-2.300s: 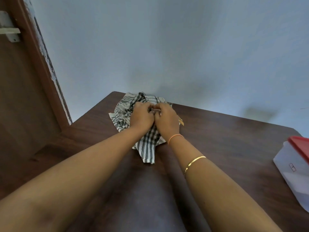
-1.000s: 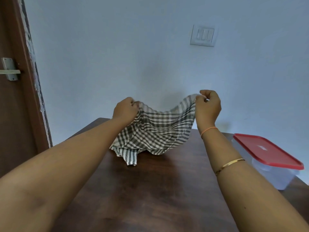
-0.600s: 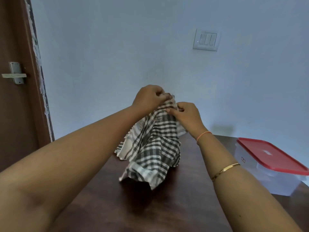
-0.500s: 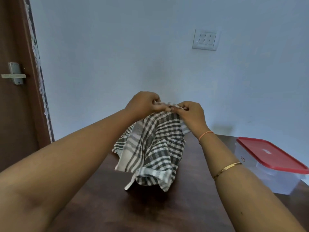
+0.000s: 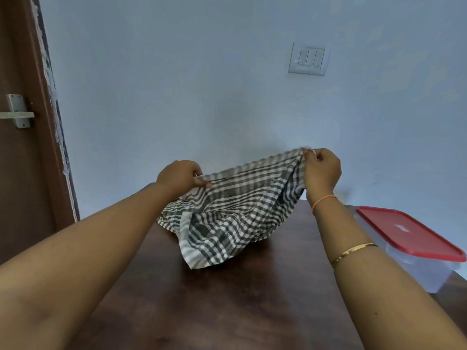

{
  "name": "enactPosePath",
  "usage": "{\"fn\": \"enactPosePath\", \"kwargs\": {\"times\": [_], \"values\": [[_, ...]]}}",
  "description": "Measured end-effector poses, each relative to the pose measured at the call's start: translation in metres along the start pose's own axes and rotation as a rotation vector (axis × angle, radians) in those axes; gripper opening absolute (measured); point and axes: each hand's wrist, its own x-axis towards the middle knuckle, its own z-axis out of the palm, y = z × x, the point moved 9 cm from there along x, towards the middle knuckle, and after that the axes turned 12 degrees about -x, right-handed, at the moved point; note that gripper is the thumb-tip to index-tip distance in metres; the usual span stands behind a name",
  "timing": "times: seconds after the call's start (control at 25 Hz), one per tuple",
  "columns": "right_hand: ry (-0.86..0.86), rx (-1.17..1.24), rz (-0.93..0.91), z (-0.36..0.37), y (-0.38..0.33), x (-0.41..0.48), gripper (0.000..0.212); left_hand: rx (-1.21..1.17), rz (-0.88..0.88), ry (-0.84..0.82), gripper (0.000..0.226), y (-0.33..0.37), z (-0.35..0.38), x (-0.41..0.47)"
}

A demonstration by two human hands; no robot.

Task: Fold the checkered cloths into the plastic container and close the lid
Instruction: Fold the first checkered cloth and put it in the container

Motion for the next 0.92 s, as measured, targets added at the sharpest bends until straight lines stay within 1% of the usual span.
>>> {"fn": "enactPosePath", "kwargs": {"times": [0.08, 0.2, 0.32, 0.4, 0.48, 0.56, 0.6, 0.68, 0.72, 0.8, 0.92], "values": [[0.031, 0.017, 0.053, -0.005, 0.012, 0.003, 0.040, -0.123, -0.017, -0.011, 0.039, -0.011, 0.001, -0.002], [0.074, 0.030, 0.134, -0.009, 0.025, 0.004, 0.041, -0.342, -0.027, -0.010, 0.033, -0.017, 0.005, -0.006], [0.124, 0.085, 0.225, -0.015, 0.039, 0.003, 0.039, -0.680, -0.131, 0.046, 0.024, -0.030, 0.002, -0.010], [0.132, 0.109, 0.271, -0.017, 0.046, 0.002, 0.040, -0.834, -0.199, 0.099, 0.019, -0.041, 0.002, -0.013], [0.109, 0.110, 0.288, -0.014, 0.048, -0.001, 0.040, -0.904, -0.238, 0.184, 0.015, -0.047, 0.003, -0.014], [0.069, 0.134, 0.297, -0.004, 0.048, -0.004, 0.043, -0.860, -0.286, 0.280, 0.015, -0.052, 0.004, -0.012], [0.043, 0.164, 0.308, 0.002, 0.048, -0.004, 0.046, -0.874, -0.318, 0.310, 0.015, -0.052, 0.007, -0.010], [-0.014, 0.247, 0.315, 0.013, 0.041, -0.005, 0.046, -1.036, -0.371, 0.319, 0.017, -0.043, 0.016, -0.005], [-0.040, 0.292, 0.300, 0.016, 0.034, -0.004, 0.044, -1.137, -0.360, 0.317, 0.018, -0.035, 0.018, 0.000], [-0.059, 0.397, 0.218, 0.014, 0.006, 0.000, 0.036, -1.246, -0.251, 0.359, 0.020, -0.009, 0.006, 0.012], [-0.041, 0.627, 0.008, -0.007, -0.057, -0.002, 0.026, -1.480, -0.070, 0.487, 0.024, 0.038, -0.028, 0.017]]}}
